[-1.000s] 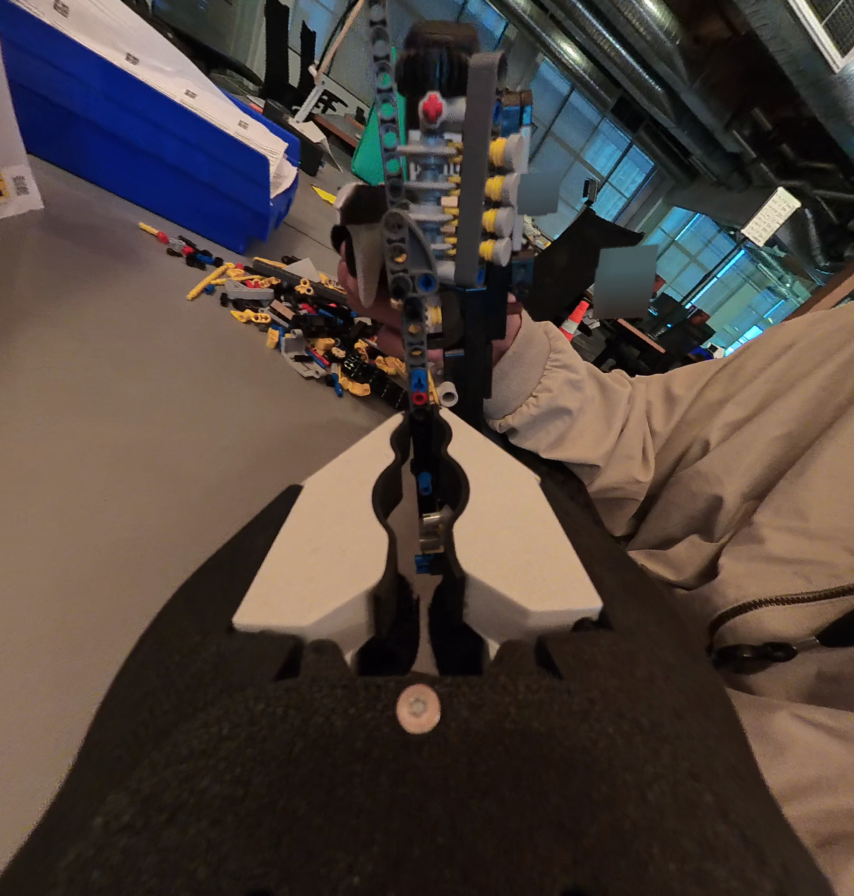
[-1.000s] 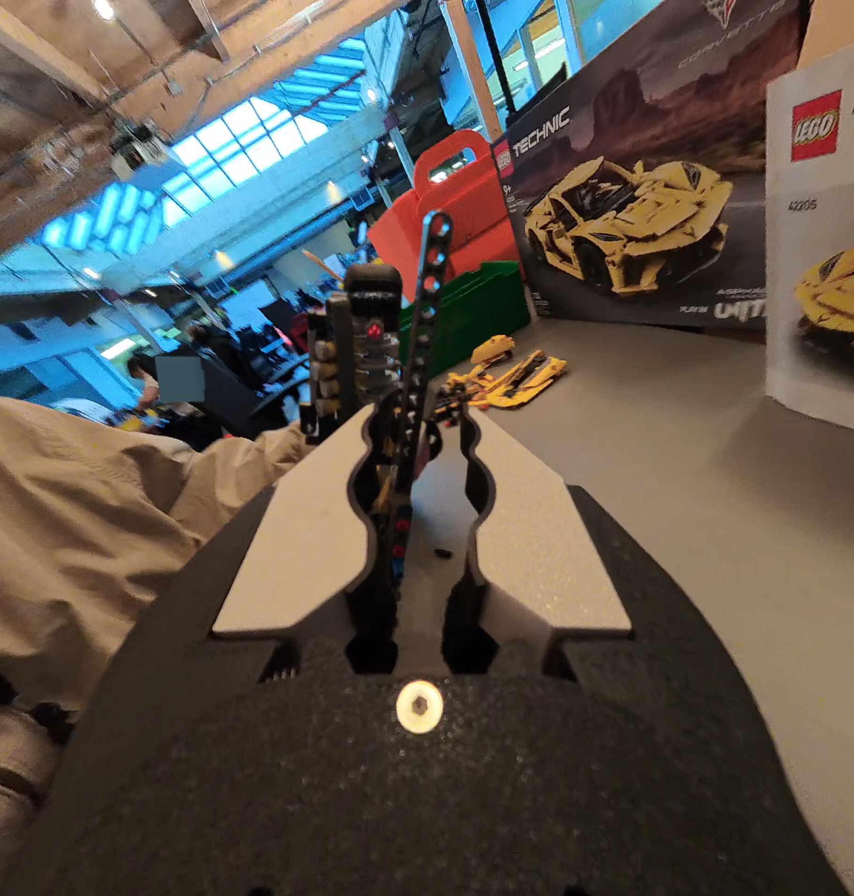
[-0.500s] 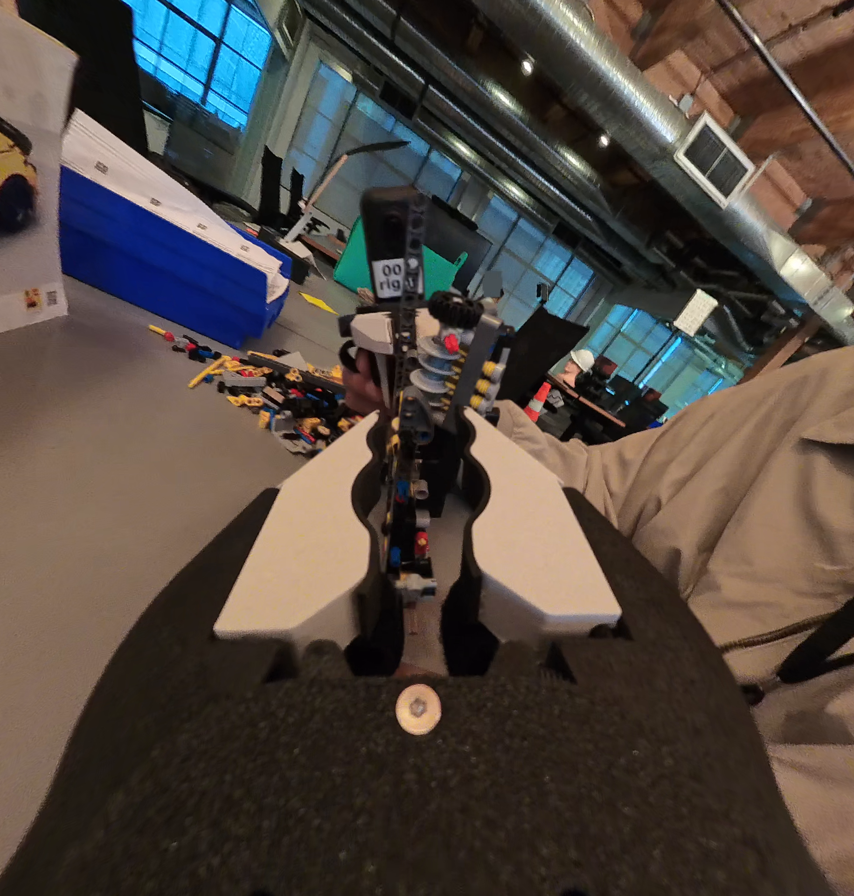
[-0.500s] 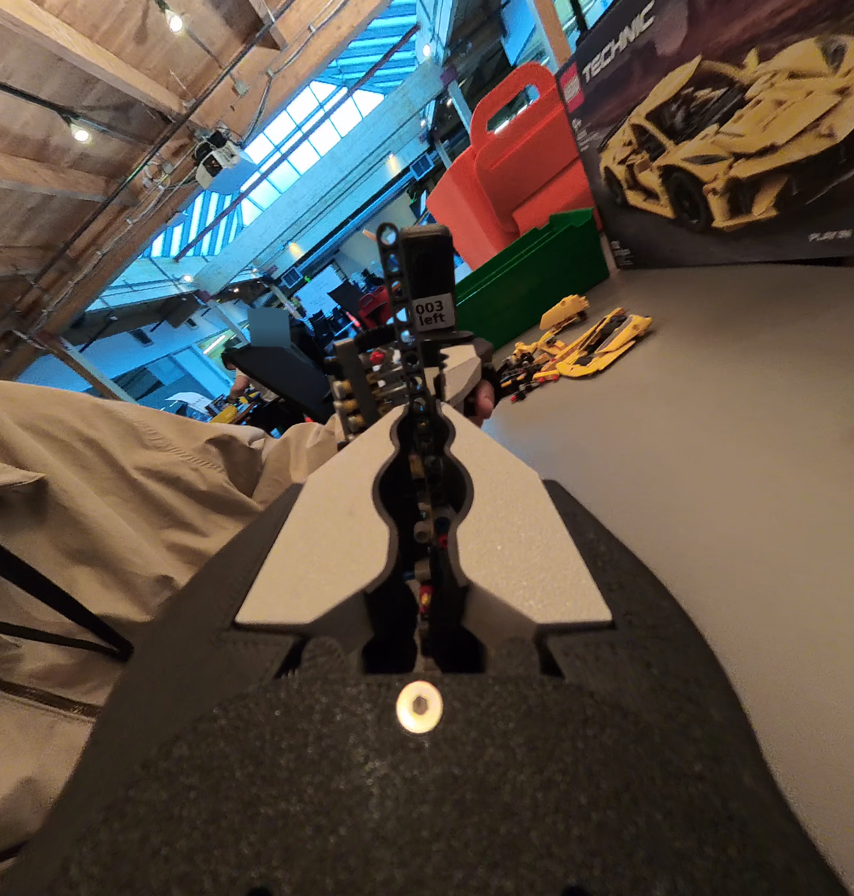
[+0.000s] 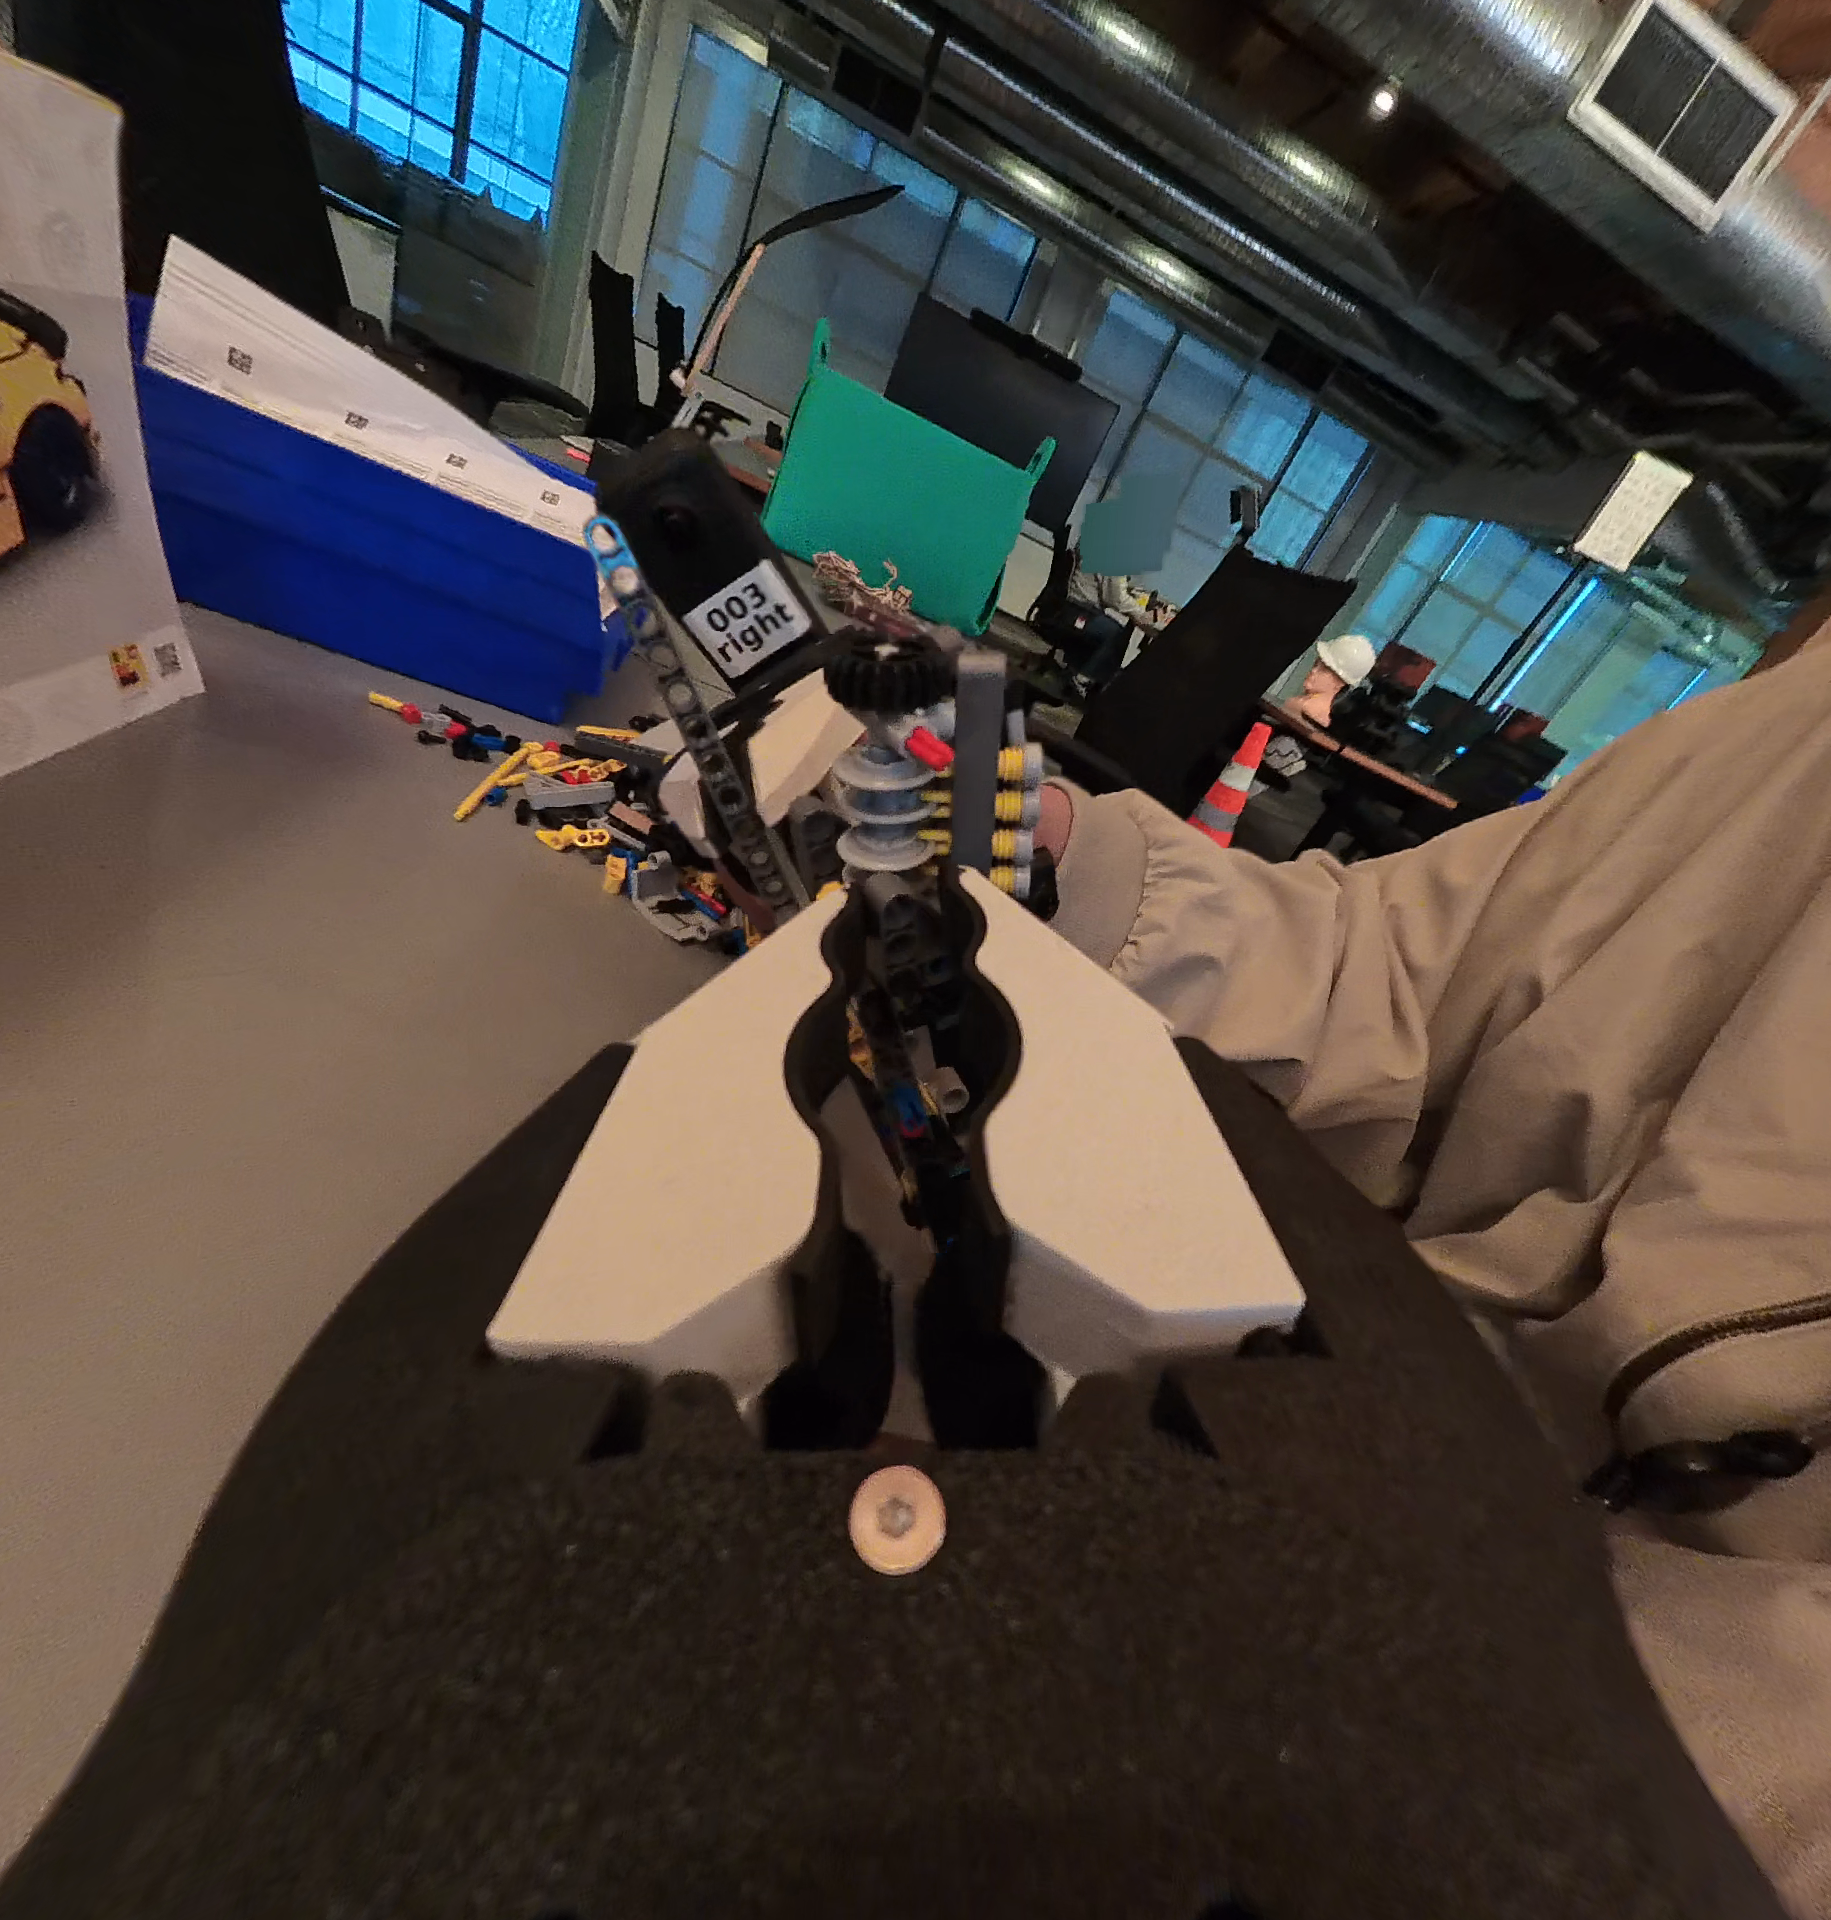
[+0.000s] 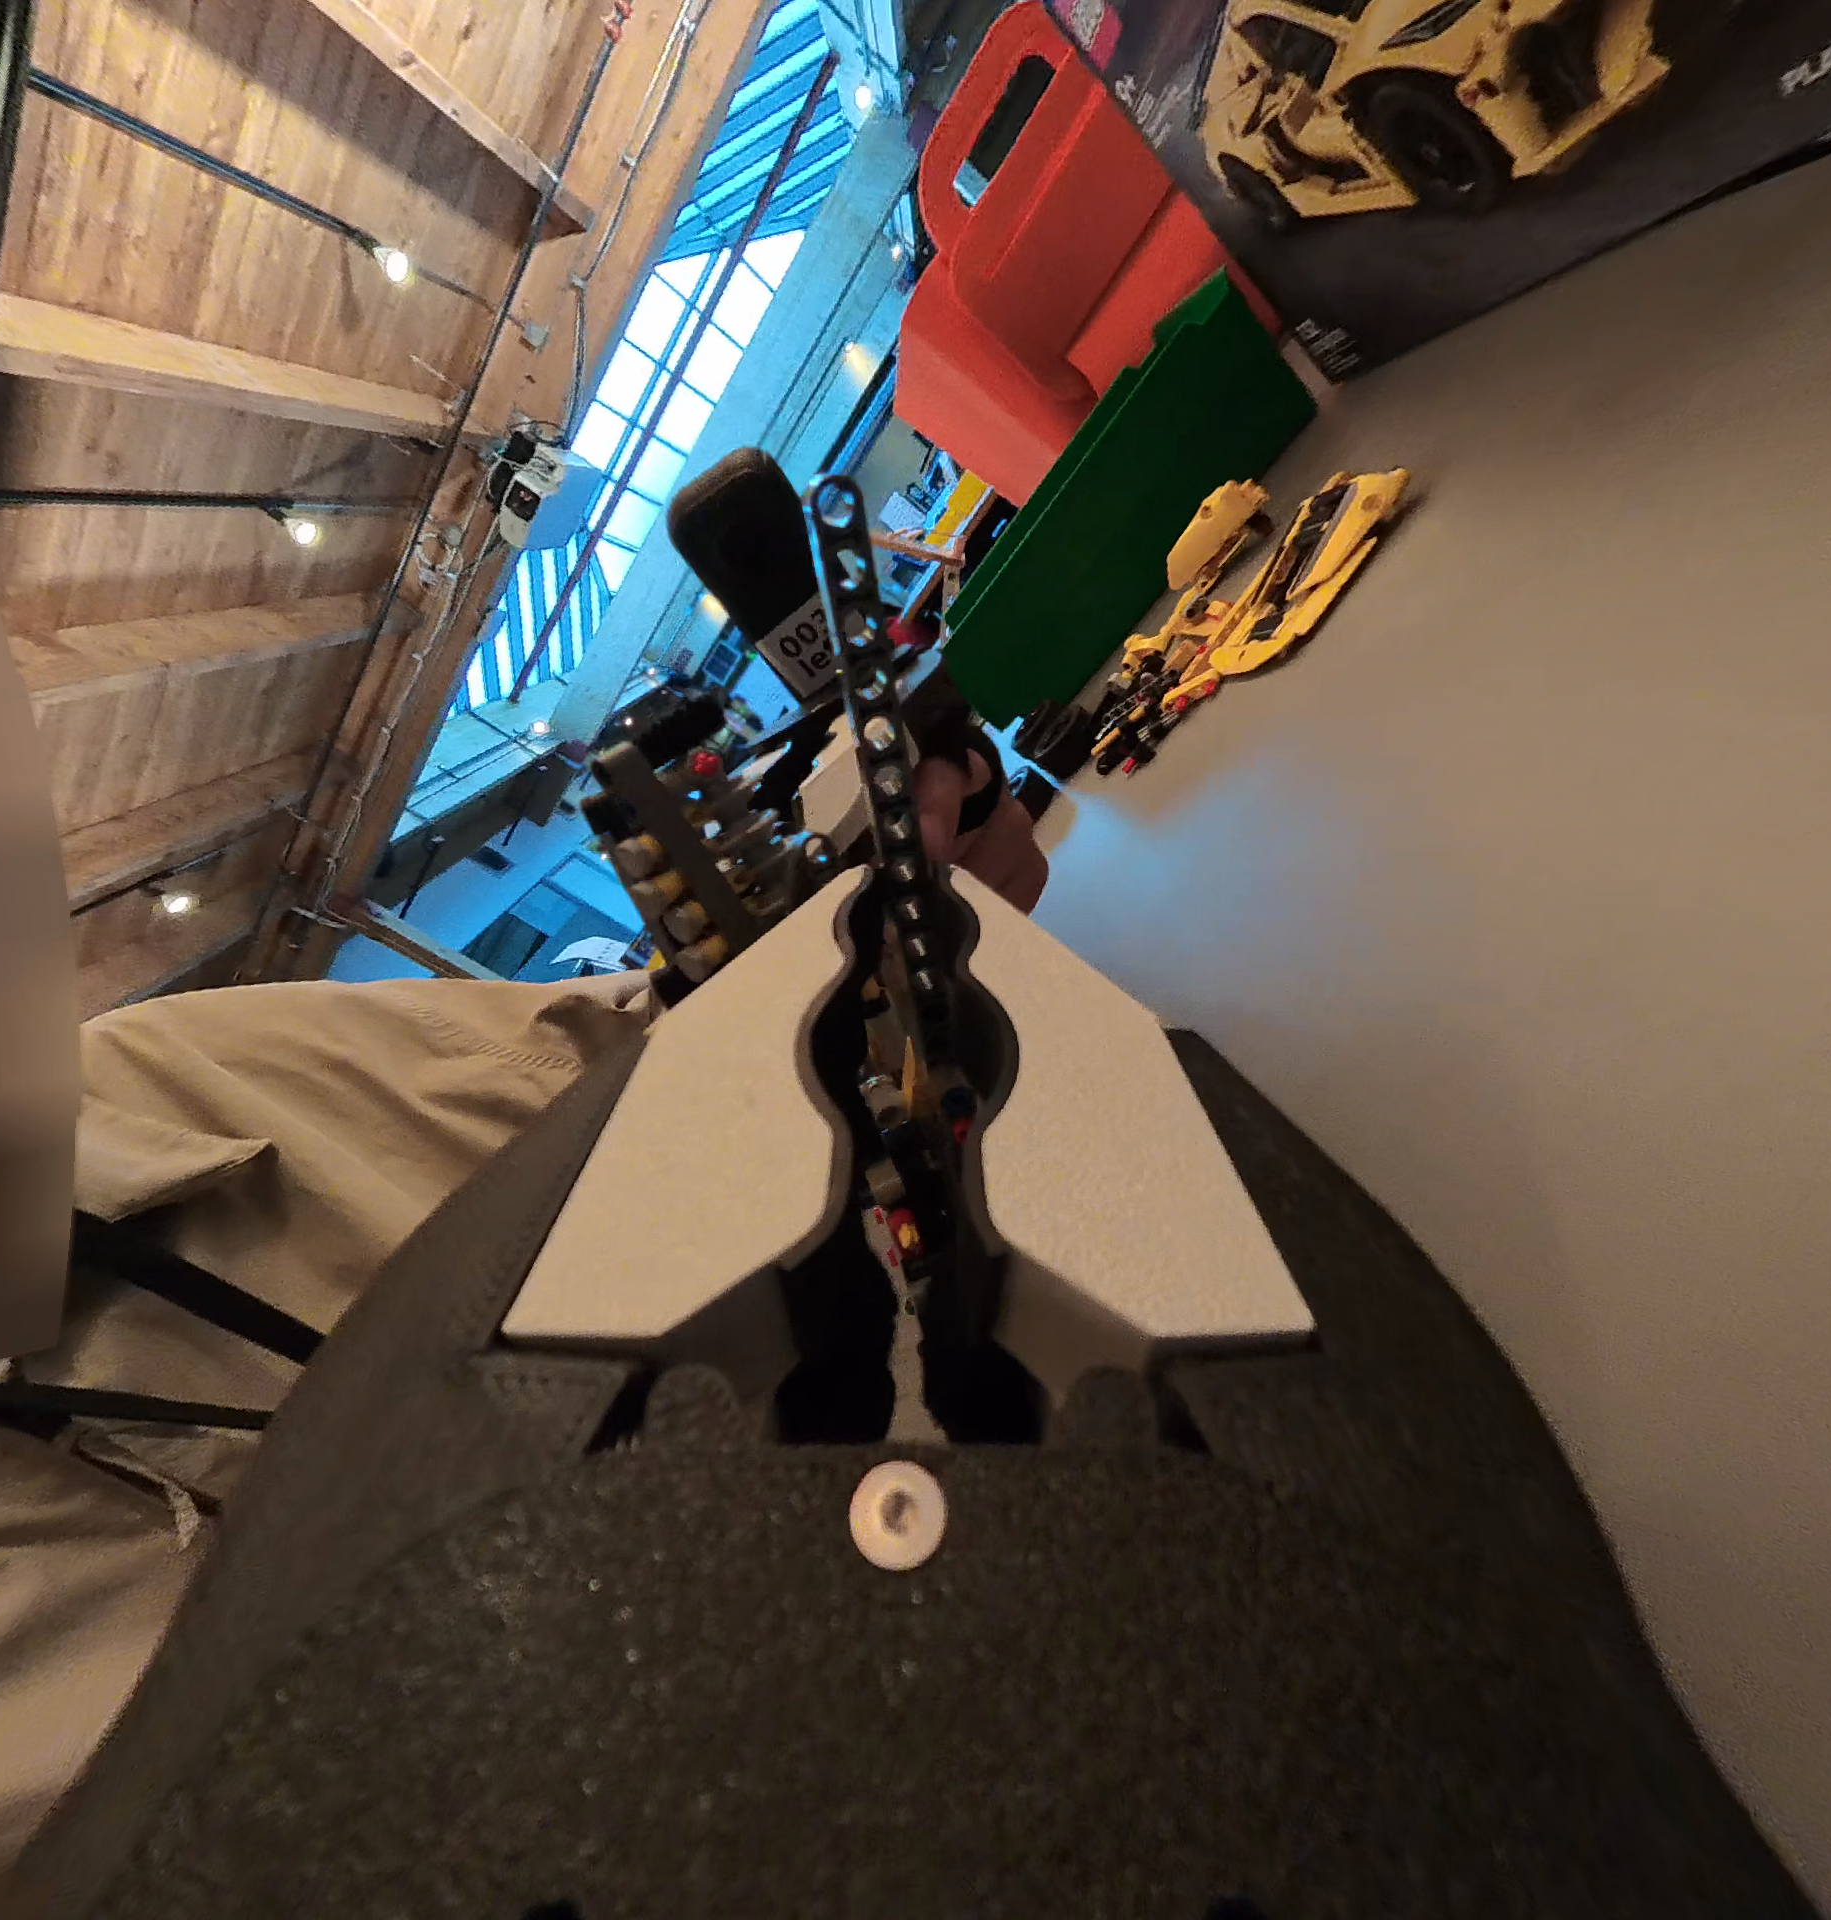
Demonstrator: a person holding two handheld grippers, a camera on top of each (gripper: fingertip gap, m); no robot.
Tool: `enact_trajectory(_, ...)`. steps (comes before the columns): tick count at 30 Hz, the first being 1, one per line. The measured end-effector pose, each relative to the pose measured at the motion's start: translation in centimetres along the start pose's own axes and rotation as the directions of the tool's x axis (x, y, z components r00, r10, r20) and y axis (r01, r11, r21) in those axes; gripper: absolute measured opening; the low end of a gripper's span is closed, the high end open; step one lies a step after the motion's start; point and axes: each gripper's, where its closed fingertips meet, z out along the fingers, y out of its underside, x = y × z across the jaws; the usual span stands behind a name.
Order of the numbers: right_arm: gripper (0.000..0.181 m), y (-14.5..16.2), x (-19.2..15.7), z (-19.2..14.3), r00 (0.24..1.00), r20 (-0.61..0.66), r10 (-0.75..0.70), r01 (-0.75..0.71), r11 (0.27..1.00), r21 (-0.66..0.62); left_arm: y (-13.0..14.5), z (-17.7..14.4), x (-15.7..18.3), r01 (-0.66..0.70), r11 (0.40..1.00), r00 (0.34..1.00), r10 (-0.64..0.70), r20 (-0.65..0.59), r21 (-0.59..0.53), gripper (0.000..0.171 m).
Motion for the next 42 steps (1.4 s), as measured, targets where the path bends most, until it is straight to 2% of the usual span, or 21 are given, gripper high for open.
enact_trajectory(4, 0.009, 0.3, 0.2, 0.1, 0.999, -0.051, -0.017, 0.016, 0.999, -0.031, 0.0, 0.2, -1.0, 0.117, 0.993, 0.993, -0.118, 0.019, 0.024, 0.014)
enact_trajectory(8, 0.035, -2.0, 0.1, -1.4, 0.936, -0.245, -0.252, 0.263, 0.965, 0.015, -0.6, -0.6, -3.7, 0.239, 0.965, 0.956, -0.253, 0.147, 0.108, 0.014)
enact_trajectory(10, 0.034, -1.9, -1.5, -1.1, 0.889, -0.267, -0.372, 0.376, 0.926, -0.039, -0.8, -0.9, -4.4, 0.251, 0.959, 0.944, -0.273, 0.188, 0.130, 0.014)
enact_trajectory(13, 0.040, 0.4, -2.1, 1.5, 0.856, -0.271, -0.440, 0.405, 0.897, -0.175, -1.0, -0.9, -4.8, 0.257, 0.954, 0.928, -0.288, 0.236, 0.152, 0.014)
enact_trajectory(15, 0.032, 0.8, -0.4, 2.2, 0.795, -0.385, -0.470, 0.411, 0.883, -0.228, -0.9, -1.1, -5.2, 0.259, 0.952, 0.915, -0.296, 0.275, 0.163, 0.014)
enact_trajectory(16, 0.018, 0.8, 0.0, 2.2, 0.768, -0.419, -0.484, 0.423, 0.875, -0.236, -0.9, -1.1, -5.2, 0.265, 0.950, 0.913, -0.302, 0.275, 0.165, 0.014)
enact_trajectory(18, 0.016, 0.9, 0.6, 2.3, 0.760, -0.446, -0.473, 0.407, 0.881, -0.240, -1.0, -1.2, -5.3, 0.278, 0.943, 0.906, -0.320, 0.276, 0.182, 0.014)
enact_trajectory(21, 0.027, 2.2, 1.8, 2.6, 0.763, -0.459, -0.455, 0.350, 0.888, -0.299, -0.9, -1.4, -6.0, 0.296, 0.931, 0.878, -0.354, 0.322, 0.215, 0.014)
enact_trajectory(23, 0.013, 2.2, 1.9, 2.7, 0.752, -0.480, -0.451, 0.345, 0.890, -0.296, -0.8, -1.3, -6.1, 0.306, 0.923, 0.866, -0.372, 0.335, 0.234, 0.014)
enact_trajectory(28, 0.009, 2.1, 2.2, 2.6, 0.727, -0.531, -0.435, 0.327, 0.900, -0.288, -0.8, -1.2, -6.0, 0.340, 0.891, 0.832, -0.434, 0.345, 0.302, 0.014)
enact_trajectory(32, 0.008, 1.8, 2.1, 2.3, 0.710, -0.541, -0.450, 0.340, 0.892, -0.297, -0.9, -1.4, -6.1, 0.234, 0.949, 0.846, -0.306, 0.437, 0.212, 0.014)
enact_trajectory(33, 0.007, 1.7, 2.2, 2.1, 0.722, -0.545, -0.426, 0.325, 0.904, -0.277, -0.8, -1.8, -6.5, 0.200, 0.961, 0.827, -0.270, 0.493, 0.191, 0.014)
enact_trajectory(36, 0.006, 0.9, 2.1, 1.2, 0.742, -0.548, -0.387, 0.318, 0.922, -0.220, -0.5, -4.9, -8.9, 0.101, 0.987, 0.708, -0.157, 0.689, 0.122, 0.014)
enact_trajectory(39, 0.006, 0.6, 1.4, 1.1, 0.762, -0.529, -0.373, 0.317, 0.928, -0.198, -0.9, -6.0, -9.6, 0.161, 0.966, 0.721, -0.257, 0.644, 0.205, 0.014)
enact_trajectory(42, 0.006, 0.7, 1.4, 1.1, 0.762, -0.522, -0.384, 0.323, 0.923, -0.208, -0.6, -6.1, -9.7, 0.206, 0.956, 0.735, -0.293, 0.611, 0.210, 0.014)
